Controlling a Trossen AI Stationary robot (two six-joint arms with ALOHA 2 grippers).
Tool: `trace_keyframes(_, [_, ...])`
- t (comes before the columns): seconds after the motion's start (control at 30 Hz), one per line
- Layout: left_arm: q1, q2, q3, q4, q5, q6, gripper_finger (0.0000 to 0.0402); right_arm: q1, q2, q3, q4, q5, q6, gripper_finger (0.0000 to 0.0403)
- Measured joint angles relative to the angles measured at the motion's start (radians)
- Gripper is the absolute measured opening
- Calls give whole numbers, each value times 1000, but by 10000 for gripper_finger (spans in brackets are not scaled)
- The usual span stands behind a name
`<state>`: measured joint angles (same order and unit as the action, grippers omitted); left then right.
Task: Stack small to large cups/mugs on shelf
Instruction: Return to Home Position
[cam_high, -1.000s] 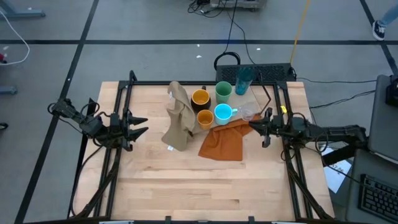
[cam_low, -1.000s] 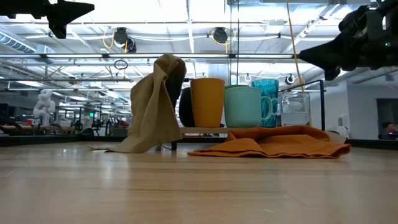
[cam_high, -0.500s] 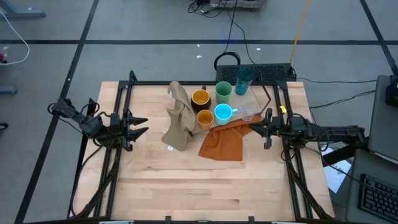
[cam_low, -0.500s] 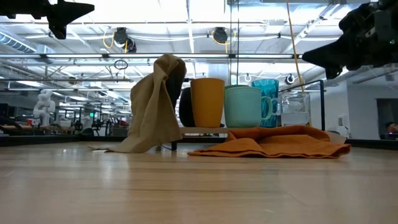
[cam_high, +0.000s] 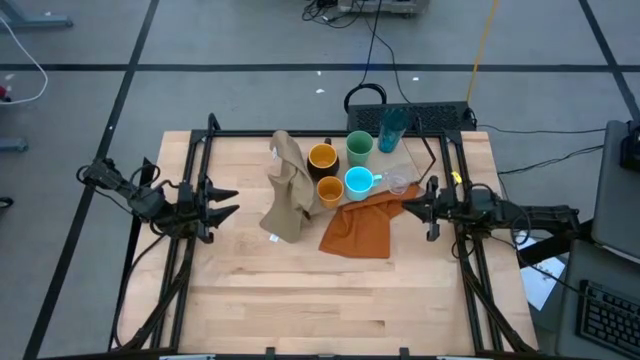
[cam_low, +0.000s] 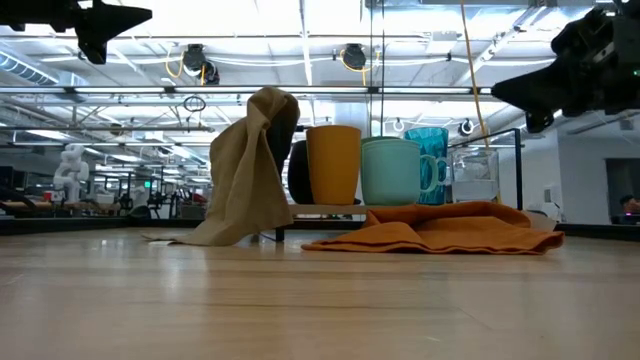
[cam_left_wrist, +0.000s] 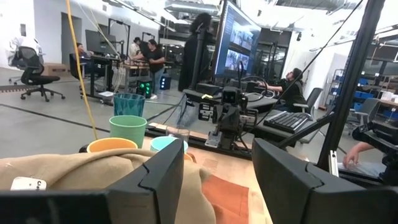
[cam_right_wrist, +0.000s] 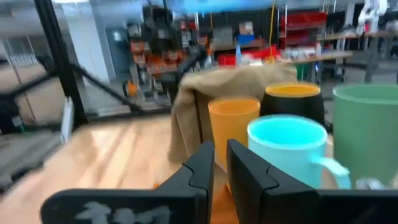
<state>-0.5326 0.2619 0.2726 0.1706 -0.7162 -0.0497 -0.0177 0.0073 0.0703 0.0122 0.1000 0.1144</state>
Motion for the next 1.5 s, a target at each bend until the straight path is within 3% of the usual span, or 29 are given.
trace_keyframes(0.37, [0,0,0,-12,9,-17,191,0,-1,-47,86,3,4,36])
trace_keyframes(0.53, [0,2,0,-20,99,-56,191,0,-1,-49,83,3,14,36])
trace_keyframes(0.77, [0,133,0,-7,102,-107,191,0,-1,-50,87,3,27,36])
trace_keyframes(1.0, [0,309,0,153,391,-75,191,0,-1,-50,90,3,30,36])
trace_keyframes(1.1, [0,323,0,155,416,-61,191,0,0,-51,92,3,31,36])
trace_keyframes(1.27, [5,233,-2,-8,313,-75,191,0,-1,-51,96,3,44,36])
trace_keyframes(1.5, [4,-26,-15,-119,321,-12,191,0,-1,-51,97,3,57,36])
